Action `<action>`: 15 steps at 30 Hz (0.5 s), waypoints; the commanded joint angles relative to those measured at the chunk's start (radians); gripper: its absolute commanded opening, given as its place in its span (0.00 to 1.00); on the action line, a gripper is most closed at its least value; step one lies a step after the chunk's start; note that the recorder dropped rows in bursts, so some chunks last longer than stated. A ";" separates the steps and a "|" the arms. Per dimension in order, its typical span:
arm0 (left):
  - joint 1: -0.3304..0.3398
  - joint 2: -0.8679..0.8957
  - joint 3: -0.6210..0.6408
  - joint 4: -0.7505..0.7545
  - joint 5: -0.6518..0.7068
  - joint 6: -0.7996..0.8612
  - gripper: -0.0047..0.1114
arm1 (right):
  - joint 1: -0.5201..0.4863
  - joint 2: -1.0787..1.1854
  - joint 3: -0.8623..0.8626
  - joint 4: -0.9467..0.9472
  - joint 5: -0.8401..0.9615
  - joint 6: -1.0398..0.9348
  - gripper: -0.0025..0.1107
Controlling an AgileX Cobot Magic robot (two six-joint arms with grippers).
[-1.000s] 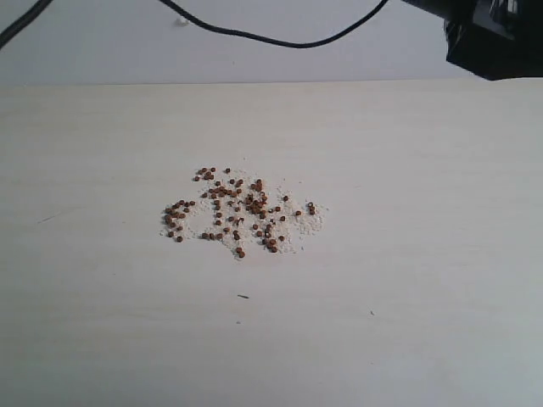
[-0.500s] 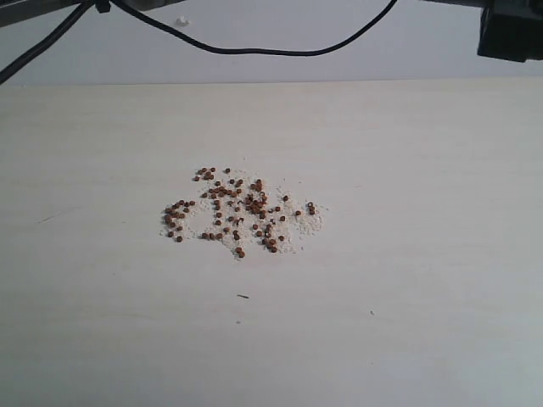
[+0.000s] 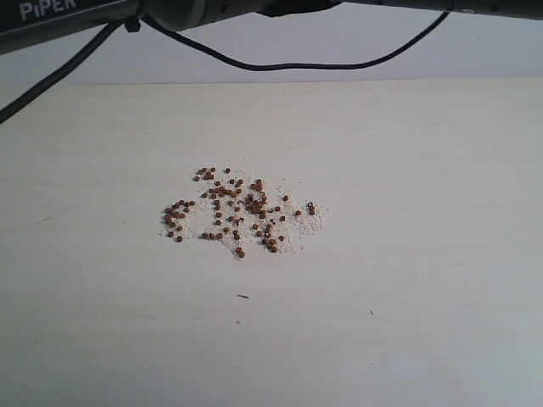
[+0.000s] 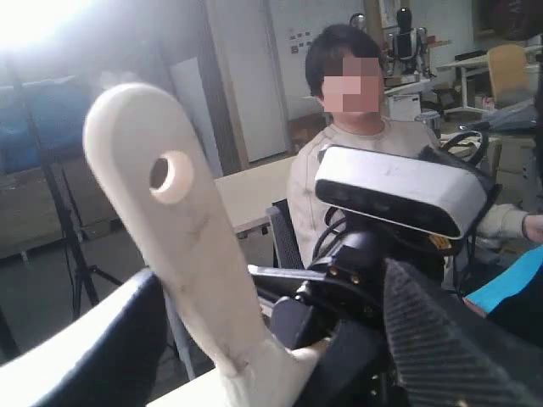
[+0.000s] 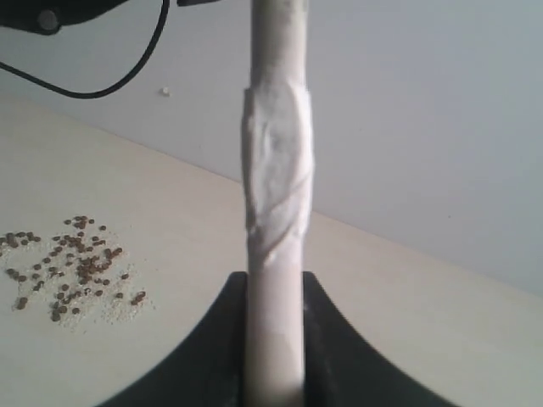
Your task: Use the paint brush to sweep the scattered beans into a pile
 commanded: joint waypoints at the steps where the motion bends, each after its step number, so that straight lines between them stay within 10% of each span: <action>1: -0.018 -0.006 0.003 -0.019 -0.001 0.035 0.62 | 0.002 -0.004 -0.004 0.015 -0.055 -0.003 0.02; 15: -0.019 -0.043 0.001 -0.019 -0.001 0.002 0.61 | 0.002 -0.004 -0.004 0.155 -0.050 -0.171 0.02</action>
